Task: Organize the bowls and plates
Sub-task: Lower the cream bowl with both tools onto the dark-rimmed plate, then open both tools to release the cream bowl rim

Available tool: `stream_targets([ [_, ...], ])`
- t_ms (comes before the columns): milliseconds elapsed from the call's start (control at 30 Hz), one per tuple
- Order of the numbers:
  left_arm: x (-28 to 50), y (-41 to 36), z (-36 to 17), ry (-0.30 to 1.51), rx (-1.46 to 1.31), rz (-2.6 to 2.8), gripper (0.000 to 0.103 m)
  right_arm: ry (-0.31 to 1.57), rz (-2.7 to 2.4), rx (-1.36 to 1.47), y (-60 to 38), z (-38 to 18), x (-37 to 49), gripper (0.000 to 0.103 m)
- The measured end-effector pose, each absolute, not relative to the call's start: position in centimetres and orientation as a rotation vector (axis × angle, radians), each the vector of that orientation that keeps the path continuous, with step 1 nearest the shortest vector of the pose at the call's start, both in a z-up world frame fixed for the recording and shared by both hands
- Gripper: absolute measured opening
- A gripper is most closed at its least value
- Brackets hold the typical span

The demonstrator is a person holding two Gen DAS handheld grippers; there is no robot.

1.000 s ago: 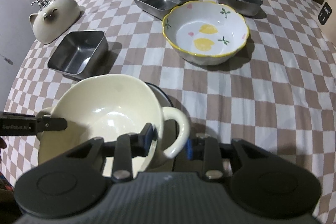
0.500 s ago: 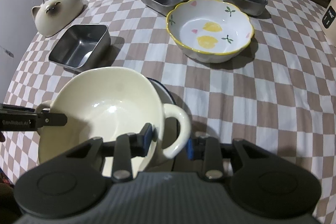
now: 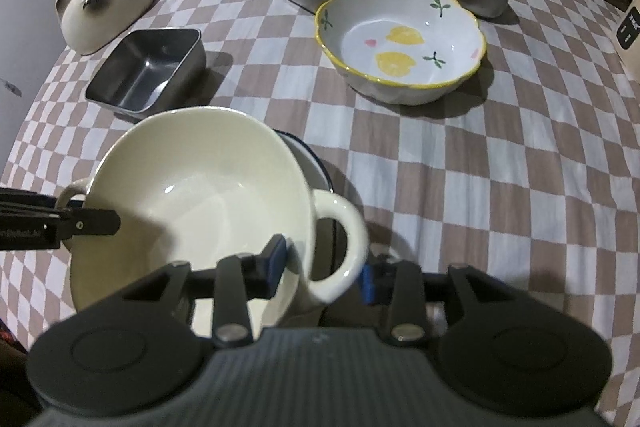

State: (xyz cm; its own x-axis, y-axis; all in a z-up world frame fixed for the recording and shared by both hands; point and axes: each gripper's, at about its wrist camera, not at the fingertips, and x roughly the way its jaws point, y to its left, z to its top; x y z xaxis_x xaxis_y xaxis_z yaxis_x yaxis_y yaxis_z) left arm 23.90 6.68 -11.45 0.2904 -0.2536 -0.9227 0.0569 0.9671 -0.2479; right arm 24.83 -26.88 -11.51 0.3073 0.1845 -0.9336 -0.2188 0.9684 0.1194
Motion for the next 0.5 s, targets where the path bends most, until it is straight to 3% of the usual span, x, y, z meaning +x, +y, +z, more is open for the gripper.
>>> stream_targets([
  [500,23.81,6.14,-11.32,1.258,-0.131,-0.227,0.034,1.274,0.281,-0.082,-26.48,-12.35,24.58,0.052],
])
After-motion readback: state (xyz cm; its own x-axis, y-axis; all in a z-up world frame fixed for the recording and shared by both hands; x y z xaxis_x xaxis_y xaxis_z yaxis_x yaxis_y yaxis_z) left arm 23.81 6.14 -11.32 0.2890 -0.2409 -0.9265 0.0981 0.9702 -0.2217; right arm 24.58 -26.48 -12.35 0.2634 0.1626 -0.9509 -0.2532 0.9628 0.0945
